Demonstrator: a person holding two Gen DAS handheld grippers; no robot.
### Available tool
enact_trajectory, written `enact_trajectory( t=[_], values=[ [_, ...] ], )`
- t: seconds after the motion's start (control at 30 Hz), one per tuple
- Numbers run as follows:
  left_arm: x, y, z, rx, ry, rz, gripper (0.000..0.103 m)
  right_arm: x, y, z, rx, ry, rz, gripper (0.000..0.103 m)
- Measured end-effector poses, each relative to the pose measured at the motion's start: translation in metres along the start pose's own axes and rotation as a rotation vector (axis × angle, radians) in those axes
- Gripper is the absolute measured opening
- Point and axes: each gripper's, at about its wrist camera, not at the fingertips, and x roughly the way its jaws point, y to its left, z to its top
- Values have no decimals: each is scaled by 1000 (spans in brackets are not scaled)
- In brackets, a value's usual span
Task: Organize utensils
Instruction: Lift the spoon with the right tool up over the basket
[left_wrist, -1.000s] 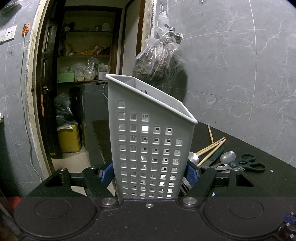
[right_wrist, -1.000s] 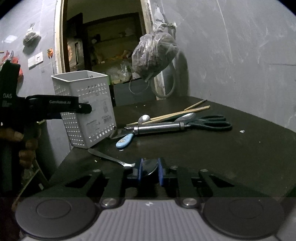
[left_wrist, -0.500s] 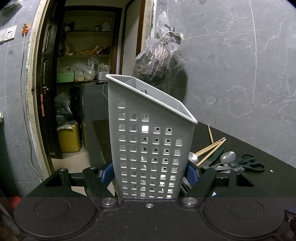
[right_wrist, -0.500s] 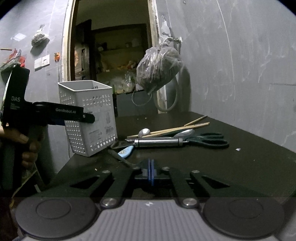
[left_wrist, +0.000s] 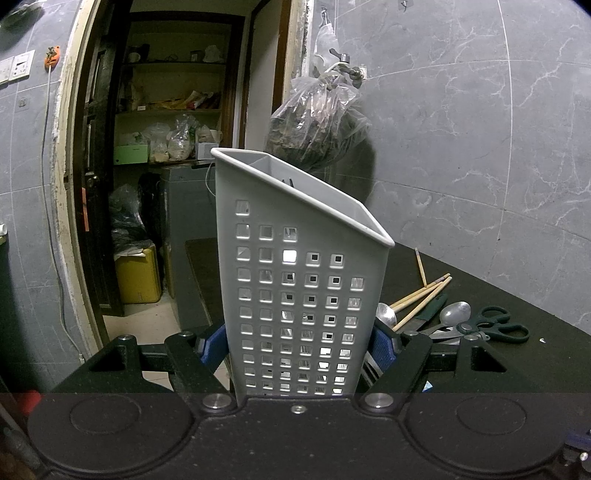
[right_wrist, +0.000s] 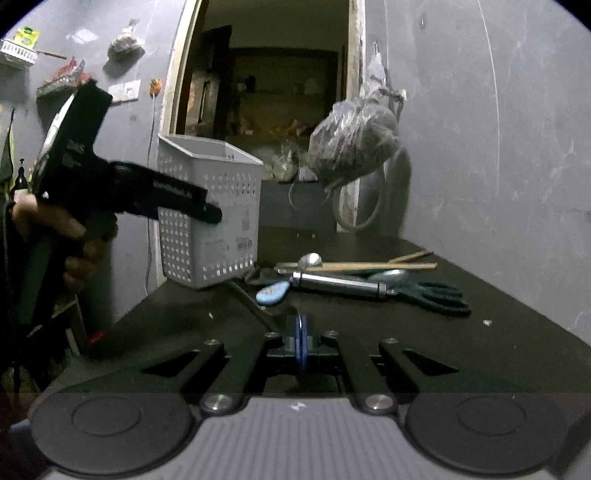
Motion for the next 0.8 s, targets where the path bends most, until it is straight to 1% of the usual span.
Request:
enact_trajectory(
  t=[0.17, 0.27, 0.53, 0.8],
  values=[
    [0, 0, 0, 0, 0, -1, 77, 1, 0, -3, -3, 9, 6, 2],
    [0, 0, 0, 0, 0, 0, 77, 1, -1, -2, -9, -3, -12, 2],
    [0, 0, 0, 1, 0, 0, 77, -15, -15, 22, -15, -140, -45, 1],
    [0, 0, 1, 0, 0, 0, 77, -20, -22, 51, -22, -242, -61, 2]
  ],
)
